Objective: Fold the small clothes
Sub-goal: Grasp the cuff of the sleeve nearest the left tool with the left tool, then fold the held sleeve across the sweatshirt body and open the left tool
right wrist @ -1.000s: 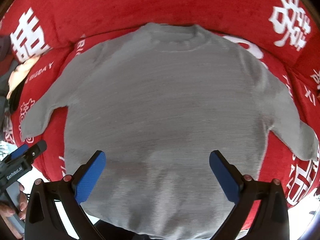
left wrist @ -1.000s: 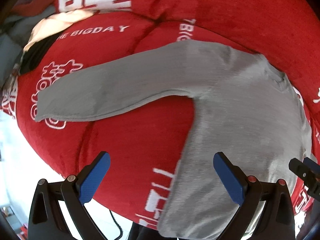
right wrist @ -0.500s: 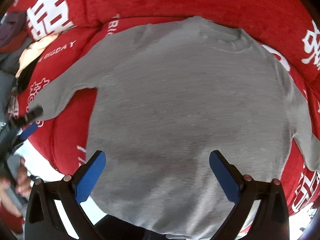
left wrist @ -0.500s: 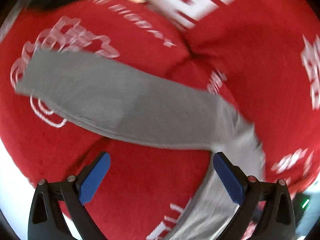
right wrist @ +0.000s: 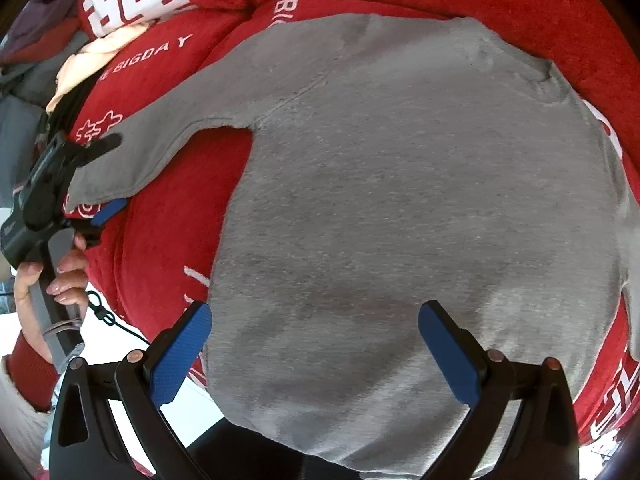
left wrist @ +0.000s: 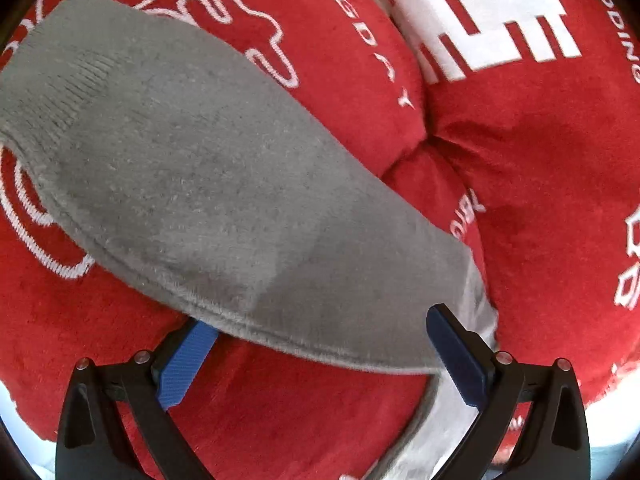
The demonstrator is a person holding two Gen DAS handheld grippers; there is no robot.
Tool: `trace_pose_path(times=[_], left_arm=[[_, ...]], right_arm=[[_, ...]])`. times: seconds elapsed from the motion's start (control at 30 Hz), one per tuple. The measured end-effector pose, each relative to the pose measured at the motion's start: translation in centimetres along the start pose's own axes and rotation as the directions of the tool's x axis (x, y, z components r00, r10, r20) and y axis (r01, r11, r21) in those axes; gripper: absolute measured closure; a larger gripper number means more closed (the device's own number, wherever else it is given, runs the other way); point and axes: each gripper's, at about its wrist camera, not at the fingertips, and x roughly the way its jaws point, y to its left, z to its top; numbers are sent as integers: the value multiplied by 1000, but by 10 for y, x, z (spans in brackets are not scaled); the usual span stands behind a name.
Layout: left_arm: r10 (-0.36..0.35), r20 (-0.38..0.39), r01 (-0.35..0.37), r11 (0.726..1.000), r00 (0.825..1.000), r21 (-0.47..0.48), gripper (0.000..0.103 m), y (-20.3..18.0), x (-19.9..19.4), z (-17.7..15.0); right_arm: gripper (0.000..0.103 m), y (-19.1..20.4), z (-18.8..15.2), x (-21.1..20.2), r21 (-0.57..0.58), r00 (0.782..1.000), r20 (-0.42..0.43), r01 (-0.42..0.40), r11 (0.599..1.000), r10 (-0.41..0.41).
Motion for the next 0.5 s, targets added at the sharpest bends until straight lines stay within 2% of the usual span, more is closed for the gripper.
trace_pose_path(times=[0.03, 0.07, 0.1, 0.13, 0.17, 0.23, 0.27, 0.33, 0.43, 0.47, 0.5], left_arm=[[10, 22, -10, 1000, 1000, -16, 9, 0, -2, 1], [12, 44, -11, 999, 999, -32, 24, -1, -5, 2], [18, 59, -16, 999, 998, -33, 32, -1, -8, 3], [32, 73, -30, 999, 997, -29, 46, -2, -10, 5], [37, 89, -37, 999, 995, -12, 63, -4, -14, 6], [48, 112, -53, 997, 993, 48, 85, -10, -20, 9], [65, 123, -76, 993, 990, 87, 88, -15, -24, 9], [85, 157, -112, 979, 984, 173, 88, -31, -32, 10], [75, 197, -131, 949, 977, 286, 89, -58, -40, 5], [61, 202, -125, 938, 977, 322, 97, -69, -41, 2], [45, 201, -115, 930, 979, 349, 96, -79, -41, 0]], right_arm=[[0, 1, 0, 0, 2, 1000, 0, -4, 1000, 4], [0, 3, 1, 0, 3, 1000, 2, -5, 1000, 5], [0, 4, 1, -2, 2, 1000, 7, -7, 1000, 7], [0, 4, 0, -5, 1, 1000, 12, -11, 1000, 11], [0, 4, -1, -7, 1, 1000, 18, -16, 1000, 16], [0, 2, -2, -9, 5, 999, 23, -39, 999, 39], [0, 0, -3, -10, 12, 998, 18, -53, 999, 53], [0, -3, -6, -10, 34, 996, 13, -85, 996, 84], [0, -10, -11, -13, 60, 993, 30, -120, 991, 118], [0, -15, -14, -16, 69, 992, 37, -124, 990, 122], [0, -19, -16, -17, 77, 991, 41, -128, 989, 125]])
